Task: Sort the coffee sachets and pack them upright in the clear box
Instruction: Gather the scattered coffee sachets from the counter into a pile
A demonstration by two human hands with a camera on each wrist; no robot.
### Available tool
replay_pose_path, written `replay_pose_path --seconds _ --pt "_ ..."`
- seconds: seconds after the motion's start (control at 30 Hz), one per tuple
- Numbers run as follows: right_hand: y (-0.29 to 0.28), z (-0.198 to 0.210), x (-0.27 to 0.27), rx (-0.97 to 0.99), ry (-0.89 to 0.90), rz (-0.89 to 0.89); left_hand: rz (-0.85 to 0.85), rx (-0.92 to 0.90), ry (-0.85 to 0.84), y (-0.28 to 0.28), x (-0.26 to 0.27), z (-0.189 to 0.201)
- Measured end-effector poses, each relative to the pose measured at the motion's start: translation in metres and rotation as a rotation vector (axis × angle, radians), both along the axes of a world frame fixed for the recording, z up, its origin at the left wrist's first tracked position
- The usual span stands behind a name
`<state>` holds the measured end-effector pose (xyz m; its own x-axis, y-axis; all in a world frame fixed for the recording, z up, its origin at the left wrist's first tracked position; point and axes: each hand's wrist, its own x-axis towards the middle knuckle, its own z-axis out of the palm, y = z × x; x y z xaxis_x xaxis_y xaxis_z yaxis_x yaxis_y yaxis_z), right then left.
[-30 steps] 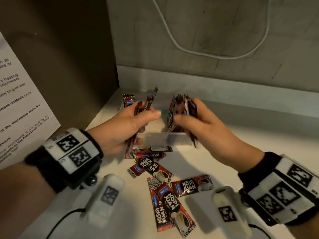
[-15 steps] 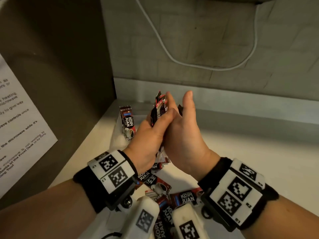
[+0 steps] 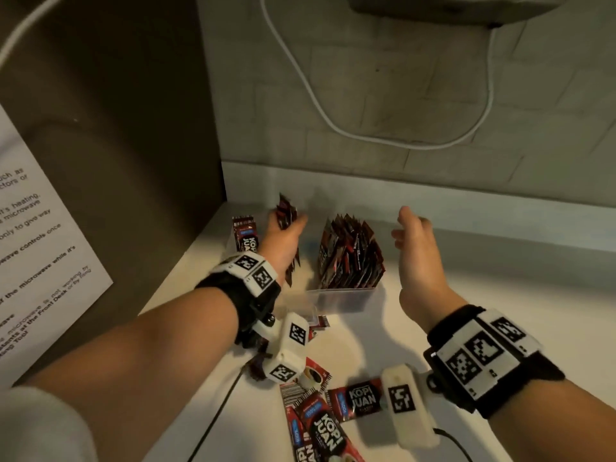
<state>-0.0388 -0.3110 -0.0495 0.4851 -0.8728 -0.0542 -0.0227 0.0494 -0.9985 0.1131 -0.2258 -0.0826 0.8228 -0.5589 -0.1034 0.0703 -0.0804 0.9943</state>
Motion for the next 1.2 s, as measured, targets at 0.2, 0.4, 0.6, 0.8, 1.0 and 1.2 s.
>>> replay_pose_path --seconds 0.2,0.4,0.6,0.8,1.0,1.2 --pt "-0.007 -0.025 0.007 0.154 0.077 0.051 -0.160 0.216 0.023 -0.019 -0.005 -0.009" --pt "-0.001 -0.029 0.020 0.238 -0.023 0.127 -0.292 0.050 0.438 -0.020 -0.018 0.004" --pt "0.003 -0.031 0.022 0.233 -0.024 0.200 -0.156 -0.063 0.530 -0.031 -0.028 0.004" --pt "0.004 -0.029 0.020 0.220 -0.028 0.216 -0.164 -0.171 0.481 -0.033 -0.032 -0.004" --pt "0.005 -0.025 0.017 0.228 -0.037 0.231 -0.196 0.000 0.500 -0.026 -0.032 0.005" --pt "0.007 -0.022 0.017 0.225 -0.036 0.226 -0.191 0.089 0.439 -0.032 -0.032 0.008"
